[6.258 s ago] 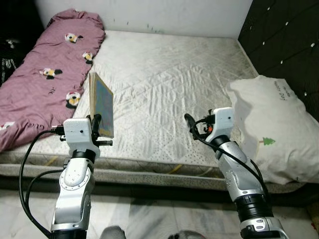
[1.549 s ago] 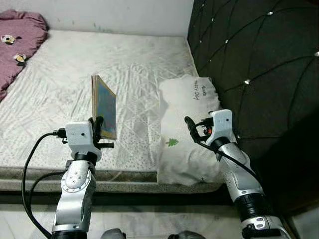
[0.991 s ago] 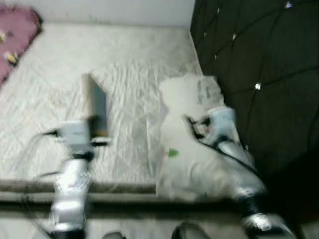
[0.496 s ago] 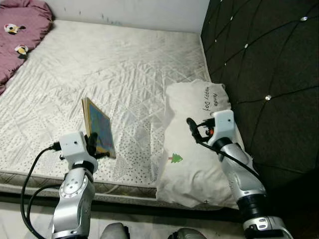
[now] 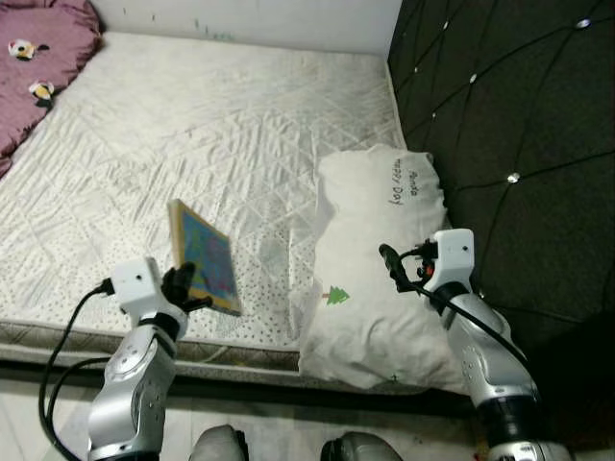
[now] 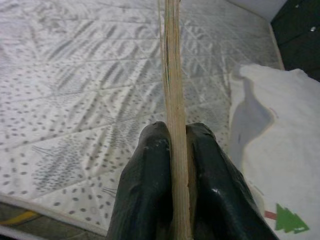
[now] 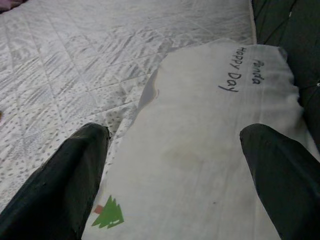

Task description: Clean up the room

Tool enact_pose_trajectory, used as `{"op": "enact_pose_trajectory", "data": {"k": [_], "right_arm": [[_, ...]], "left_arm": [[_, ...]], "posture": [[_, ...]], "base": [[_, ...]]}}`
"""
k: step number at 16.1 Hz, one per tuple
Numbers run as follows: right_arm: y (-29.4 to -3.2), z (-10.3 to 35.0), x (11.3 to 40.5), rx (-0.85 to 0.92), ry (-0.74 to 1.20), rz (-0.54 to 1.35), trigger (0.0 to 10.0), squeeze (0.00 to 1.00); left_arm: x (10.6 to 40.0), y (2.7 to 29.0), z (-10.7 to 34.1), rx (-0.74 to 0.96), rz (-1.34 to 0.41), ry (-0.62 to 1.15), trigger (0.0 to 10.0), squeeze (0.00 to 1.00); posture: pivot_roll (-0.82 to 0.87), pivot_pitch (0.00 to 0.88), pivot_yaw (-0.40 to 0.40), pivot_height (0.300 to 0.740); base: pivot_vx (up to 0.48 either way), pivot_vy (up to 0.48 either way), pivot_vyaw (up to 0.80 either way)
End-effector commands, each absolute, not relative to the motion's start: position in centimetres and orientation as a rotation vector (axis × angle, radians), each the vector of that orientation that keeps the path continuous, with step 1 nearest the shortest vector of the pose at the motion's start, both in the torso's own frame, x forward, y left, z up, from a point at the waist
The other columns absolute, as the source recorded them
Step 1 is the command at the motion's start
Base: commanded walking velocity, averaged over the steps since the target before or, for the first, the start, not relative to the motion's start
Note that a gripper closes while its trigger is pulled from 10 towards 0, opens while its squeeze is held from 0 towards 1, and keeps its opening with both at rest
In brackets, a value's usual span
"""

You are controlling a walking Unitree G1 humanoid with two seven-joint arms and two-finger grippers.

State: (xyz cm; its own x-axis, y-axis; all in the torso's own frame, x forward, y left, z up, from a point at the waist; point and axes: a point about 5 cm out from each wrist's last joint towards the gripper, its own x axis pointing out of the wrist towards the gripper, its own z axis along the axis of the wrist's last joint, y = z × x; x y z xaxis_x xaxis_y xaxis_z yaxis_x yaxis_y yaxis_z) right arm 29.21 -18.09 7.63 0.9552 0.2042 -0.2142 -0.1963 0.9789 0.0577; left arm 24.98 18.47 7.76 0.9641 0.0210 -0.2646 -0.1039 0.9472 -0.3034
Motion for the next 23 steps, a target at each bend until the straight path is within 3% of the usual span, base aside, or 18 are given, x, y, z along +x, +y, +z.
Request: {"op": "enact_pose_trajectory", "data": {"k": [1, 3, 5, 9, 17, 23], "right_arm": [[-18.4, 8.1, 29.0, 0.068, 0.208, 0.195, 10.0, 0.0], [-18.3, 8.1, 28.8, 0.069, 0.208, 0.204, 10.0, 0.0], [-18.2, 8.1, 28.7, 0.069, 0.213, 0.21, 10.0, 0.0], [-18.2, 8.2, 28.8, 0.061, 0.224, 0.212, 10.0, 0.0], [-17.9, 8.2, 29.5, 0.042, 0.229, 0.219, 10.0, 0.0], [-17.8, 8.2, 29.5, 0.026, 0.233, 0.225, 10.0, 0.0]], "left_arm": [[25.7, 18.0, 9.0, -0.298, 0.029, 0.215, 10.0, 0.0], [25.7, 17.7, 9.3, -0.285, 0.014, 0.195, 10.0, 0.0], [25.3, 19.0, 9.9, -0.037, 0.037, 0.104, 10.0, 0.0], [25.5, 17.9, 10.4, 0.04, 0.016, 0.096, 10.0, 0.0], [26.1, 18.2, 11.5, -0.061, 0.051, 0.026, 10.0, 0.0], [26.1, 18.0, 11.3, -0.077, 0.054, 0.03, 10.0, 0.0]], "posture": [[-0.05, 0.123, -0.036, 0.74], [-0.05, 0.123, -0.035, 0.74], [-0.05, 0.121, -0.036, 0.71], [-0.05, 0.116, -0.044, 0.661], [-0.06, 0.116, -0.049, 0.656], [-0.06, 0.12, -0.053, 0.656]], "base": [[0.0, 0.0, 0.0], [0.0, 0.0, 0.0], [0.0, 0.0, 0.0], [0.0, 0.0, 0.0], [0.0, 0.0, 0.0], [0.0, 0.457, 0.0]]}}
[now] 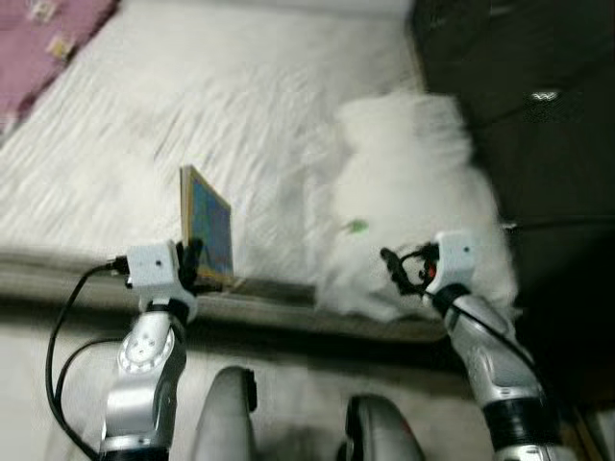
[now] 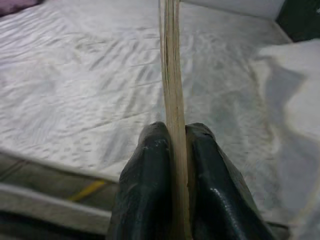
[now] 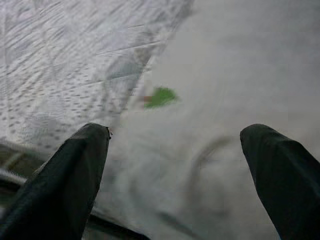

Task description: Clean up the room

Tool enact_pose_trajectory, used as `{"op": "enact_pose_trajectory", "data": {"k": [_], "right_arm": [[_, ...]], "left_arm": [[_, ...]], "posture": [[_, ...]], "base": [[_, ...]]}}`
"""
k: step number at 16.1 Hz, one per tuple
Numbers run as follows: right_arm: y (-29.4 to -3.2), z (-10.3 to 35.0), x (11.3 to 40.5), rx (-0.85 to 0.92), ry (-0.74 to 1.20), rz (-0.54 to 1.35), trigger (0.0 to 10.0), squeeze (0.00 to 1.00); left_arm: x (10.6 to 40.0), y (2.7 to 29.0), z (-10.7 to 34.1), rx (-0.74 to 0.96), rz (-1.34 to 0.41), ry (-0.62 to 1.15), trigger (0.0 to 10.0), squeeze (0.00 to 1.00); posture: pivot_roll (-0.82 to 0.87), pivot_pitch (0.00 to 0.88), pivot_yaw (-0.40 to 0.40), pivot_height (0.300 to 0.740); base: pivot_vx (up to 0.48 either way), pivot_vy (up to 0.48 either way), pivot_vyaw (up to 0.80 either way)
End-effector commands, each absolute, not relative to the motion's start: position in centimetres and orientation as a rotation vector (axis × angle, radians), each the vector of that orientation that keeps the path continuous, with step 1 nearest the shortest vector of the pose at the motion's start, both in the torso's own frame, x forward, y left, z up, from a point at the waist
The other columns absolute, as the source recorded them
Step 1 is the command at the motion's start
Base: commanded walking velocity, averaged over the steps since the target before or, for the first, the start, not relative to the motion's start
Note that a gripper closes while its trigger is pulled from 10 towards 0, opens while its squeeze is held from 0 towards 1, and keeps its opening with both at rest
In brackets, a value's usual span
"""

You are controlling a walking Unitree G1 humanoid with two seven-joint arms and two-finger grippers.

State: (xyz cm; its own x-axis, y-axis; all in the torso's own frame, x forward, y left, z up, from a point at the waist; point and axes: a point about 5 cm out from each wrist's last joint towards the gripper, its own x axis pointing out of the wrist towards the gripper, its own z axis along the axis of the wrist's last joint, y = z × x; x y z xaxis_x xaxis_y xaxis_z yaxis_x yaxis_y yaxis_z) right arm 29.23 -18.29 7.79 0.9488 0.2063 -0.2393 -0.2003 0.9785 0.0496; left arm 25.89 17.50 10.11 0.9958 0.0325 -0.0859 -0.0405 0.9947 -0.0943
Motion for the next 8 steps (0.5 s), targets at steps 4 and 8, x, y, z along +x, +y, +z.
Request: {"op": "enact_pose_trajectory", "data": {"k": [4, 8], "right_arm": [[-17.76, 8.25, 29.61, 0.011, 0.232, 0.231, 10.0, 0.0], [-17.65, 8.27, 29.65, 0.002, 0.231, 0.236, 10.0, 0.0]], "left_arm": [[26.2, 18.01, 11.54, -0.074, 0.054, 0.01, 10.0, 0.0], [26.16, 17.84, 11.85, -0.088, 0.017, -0.021, 10.0, 0.0]], "posture": [[-0.06, 0.133, -0.054, 0.656], [-0.06, 0.133, -0.054, 0.656]], "base": [[0.0, 0.36, 0.0], [0.0, 0.0, 0.0]]}}
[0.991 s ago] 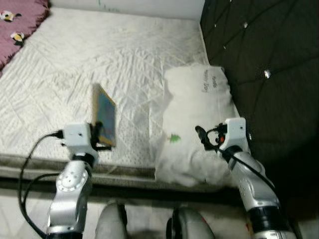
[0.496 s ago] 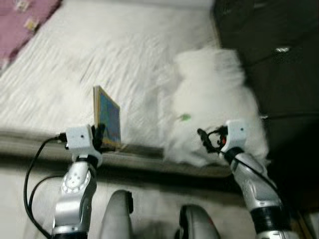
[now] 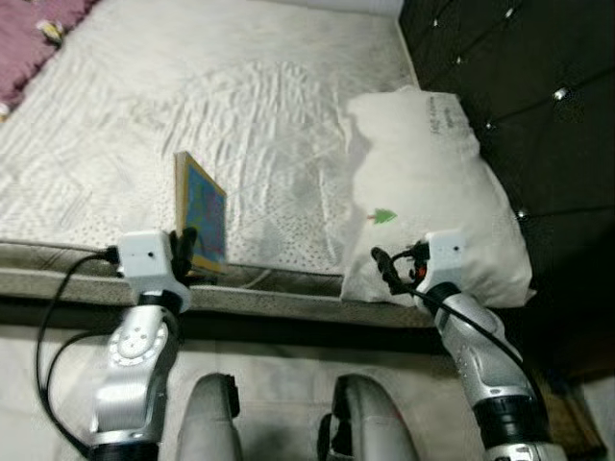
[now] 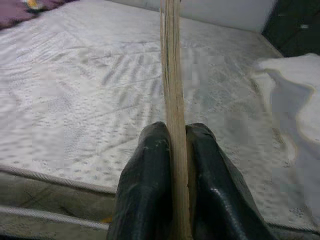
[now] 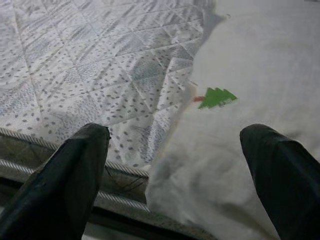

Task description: Clean up the room

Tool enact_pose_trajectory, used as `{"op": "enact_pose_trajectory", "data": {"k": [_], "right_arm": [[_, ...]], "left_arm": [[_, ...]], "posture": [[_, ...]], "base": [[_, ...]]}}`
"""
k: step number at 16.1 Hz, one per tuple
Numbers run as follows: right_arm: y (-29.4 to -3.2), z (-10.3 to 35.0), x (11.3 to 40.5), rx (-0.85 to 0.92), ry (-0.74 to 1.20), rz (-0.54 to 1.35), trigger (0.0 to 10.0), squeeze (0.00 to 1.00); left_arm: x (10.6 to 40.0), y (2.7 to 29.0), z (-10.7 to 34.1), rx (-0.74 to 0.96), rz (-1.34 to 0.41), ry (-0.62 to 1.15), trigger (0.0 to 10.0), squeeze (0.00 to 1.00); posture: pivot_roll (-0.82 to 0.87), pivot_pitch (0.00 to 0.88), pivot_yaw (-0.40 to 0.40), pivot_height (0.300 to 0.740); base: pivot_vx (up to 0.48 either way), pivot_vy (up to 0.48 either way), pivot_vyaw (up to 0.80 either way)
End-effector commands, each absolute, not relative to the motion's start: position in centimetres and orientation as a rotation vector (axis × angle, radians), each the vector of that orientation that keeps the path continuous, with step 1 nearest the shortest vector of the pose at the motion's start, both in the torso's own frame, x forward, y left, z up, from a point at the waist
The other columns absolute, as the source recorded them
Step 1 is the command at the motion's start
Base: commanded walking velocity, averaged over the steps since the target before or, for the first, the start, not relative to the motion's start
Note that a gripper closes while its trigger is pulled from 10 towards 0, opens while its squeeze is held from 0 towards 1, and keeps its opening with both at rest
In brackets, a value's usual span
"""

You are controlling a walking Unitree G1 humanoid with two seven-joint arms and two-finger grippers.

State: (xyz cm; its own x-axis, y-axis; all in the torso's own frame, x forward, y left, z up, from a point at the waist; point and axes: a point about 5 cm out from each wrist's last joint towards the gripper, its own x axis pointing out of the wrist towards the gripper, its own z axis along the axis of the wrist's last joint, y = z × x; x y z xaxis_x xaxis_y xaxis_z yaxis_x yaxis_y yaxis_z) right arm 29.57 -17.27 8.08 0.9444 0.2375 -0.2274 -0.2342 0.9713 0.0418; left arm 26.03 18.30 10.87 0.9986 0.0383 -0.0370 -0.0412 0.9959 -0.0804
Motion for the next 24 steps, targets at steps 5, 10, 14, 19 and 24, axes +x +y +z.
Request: {"op": "enact_pose_trajectory", "data": {"k": [5, 10, 14, 19, 24], "right_arm": [[-17.6, 8.2, 29.7, -0.001, 0.231, 0.24, 10.0, 0.0], [-17.4, 8.2, 29.8, -0.017, 0.228, 0.244, 10.0, 0.0], [-17.2, 8.2, 29.9, -0.02, 0.225, 0.248, 10.0, 0.0], [-17.1, 8.2, 30.0, -0.029, 0.219, 0.255, 10.0, 0.0], [-16.6, 8.5, 30.1, -0.044, 0.203, 0.281, 10.0, 0.0]], "left_arm": [[26.1, 18.0, 11.9, -0.099, 0.011, -0.033, 10.0, 0.0], [26.1, 17.9, 11.9, -0.106, 0.0, -0.033, 10.0, 0.0], [26.1, 17.9, 11.8, -0.104, 0.0, -0.031, 10.0, 0.0], [26.1, 17.7, 11.5, -0.112, -0.022, -0.014, 10.0, 0.0], [26.6, 17.4, 11.0, -0.106, -0.033, 0.007, 10.0, 0.0]], "posture": [[-0.06, 0.119, -0.053, 0.656], [-0.06, 0.11, -0.053, 0.656], [-0.06, 0.108, -0.054, 0.656], [-0.06, 0.117, -0.052, 0.656], [-0.06, 0.132, -0.041, 0.656]], "base": [[0.121, 0.0, 0.0], [0.335, 0.0, 0.0], [0.353, 0.0, 0.0], [0.359, 0.0, 0.0], [0.337, 0.0, 0.0]]}}
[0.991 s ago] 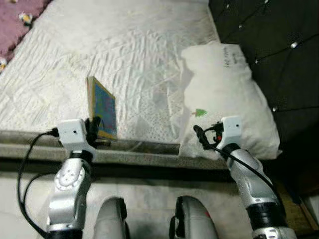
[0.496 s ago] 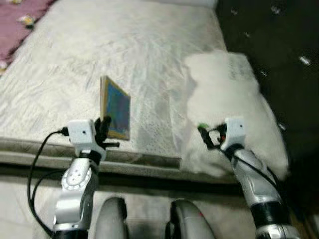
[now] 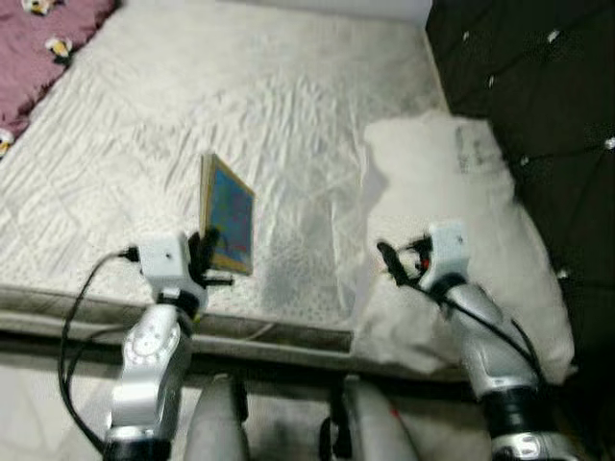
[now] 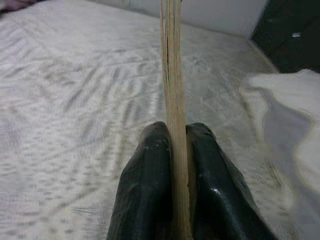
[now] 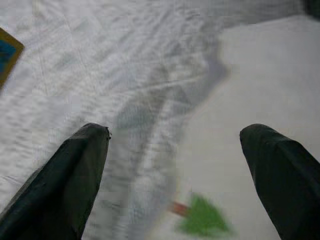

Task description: Clean up the room

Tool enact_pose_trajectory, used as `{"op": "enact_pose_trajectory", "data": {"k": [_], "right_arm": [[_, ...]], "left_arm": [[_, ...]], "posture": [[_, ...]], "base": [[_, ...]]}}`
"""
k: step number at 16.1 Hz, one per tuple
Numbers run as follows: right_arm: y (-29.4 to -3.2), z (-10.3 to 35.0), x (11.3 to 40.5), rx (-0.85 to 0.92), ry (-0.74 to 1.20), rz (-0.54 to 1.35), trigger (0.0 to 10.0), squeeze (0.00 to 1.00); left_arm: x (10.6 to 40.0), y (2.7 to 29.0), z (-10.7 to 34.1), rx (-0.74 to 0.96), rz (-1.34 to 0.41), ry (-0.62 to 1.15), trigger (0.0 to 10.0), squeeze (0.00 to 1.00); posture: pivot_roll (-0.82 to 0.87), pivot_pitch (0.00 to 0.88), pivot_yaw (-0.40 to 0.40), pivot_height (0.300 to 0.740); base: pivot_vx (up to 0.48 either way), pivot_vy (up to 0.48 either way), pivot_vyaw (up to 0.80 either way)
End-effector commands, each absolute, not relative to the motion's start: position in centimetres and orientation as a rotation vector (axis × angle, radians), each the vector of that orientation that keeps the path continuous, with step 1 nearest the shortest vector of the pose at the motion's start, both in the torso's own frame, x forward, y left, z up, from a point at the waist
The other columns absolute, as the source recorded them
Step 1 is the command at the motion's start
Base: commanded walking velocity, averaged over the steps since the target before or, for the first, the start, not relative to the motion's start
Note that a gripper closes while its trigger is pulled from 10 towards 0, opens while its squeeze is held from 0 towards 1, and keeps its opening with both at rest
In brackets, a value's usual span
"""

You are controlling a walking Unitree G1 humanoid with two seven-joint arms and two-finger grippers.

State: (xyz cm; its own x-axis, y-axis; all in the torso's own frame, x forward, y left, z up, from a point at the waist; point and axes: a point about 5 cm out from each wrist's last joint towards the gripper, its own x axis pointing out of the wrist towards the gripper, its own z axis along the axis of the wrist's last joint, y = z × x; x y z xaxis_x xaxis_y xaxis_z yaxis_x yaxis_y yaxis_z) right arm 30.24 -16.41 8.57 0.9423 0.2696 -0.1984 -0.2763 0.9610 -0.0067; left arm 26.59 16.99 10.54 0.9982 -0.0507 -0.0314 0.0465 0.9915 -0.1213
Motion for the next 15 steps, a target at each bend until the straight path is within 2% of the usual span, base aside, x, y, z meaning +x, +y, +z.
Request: {"op": "enact_pose_trajectory", "data": {"k": [1, 5, 8, 10, 12, 15], "right_arm": [[-16.4, 8.6, 30.4, -0.041, 0.196, 0.277, 10.0, 0.0], [-16.1, 8.8, 30.5, -0.04, 0.187, 0.278, 10.0, 0.0], [-16.2, 8.9, 30.5, -0.041, 0.18, 0.278, 10.0, 0.0], [-16.1, 9.0, 30.4, -0.043, 0.169, 0.281, 10.0, 0.0], [-16.2, 9.1, 30.3, -0.04, 0.163, 0.279, 10.0, 0.0], [-16.3, 9.0, 30.3, -0.039, 0.168, 0.274, 10.0, 0.0]], "left_arm": [[26.9, 17.3, 11.0, -0.112, -0.034, 0.007, 10.0, 0.0], [27.4, 15.9, 10.9, -0.153, -0.059, -0.001, 10.0, 0.0], [28.6, 14.8, 10.1, -0.245, -0.081, 0.088, 10.0, 0.0], [29.7, 13.0, 8.7, -0.373, -0.139, 0.212, 10.0, 0.0], [30.3, 11.3, 8.2, -0.386, -0.231, 0.259, 10.0, 0.0], [30.4, 10.5, 7.4, -0.396, -0.281, 0.307, 10.0, 0.0]], "posture": [[-0.06, 0.14, -0.035, 0.656], [-0.07, 0.15, -0.036, 0.656], [-0.07, 0.153, -0.04, 0.656], [-0.08, 0.154, -0.041, 0.631], [-0.1, 0.154, -0.04, 0.613], [-0.1, 0.15, -0.038, 0.613]], "base": [[0.405, 0.0, 0.0], [0.398, 0.0, 0.0], [0.0, 0.0, 0.0], [0.0, 0.0, 0.0], [0.0, 0.0, 0.0], [0.0, 0.0, 0.0]]}}
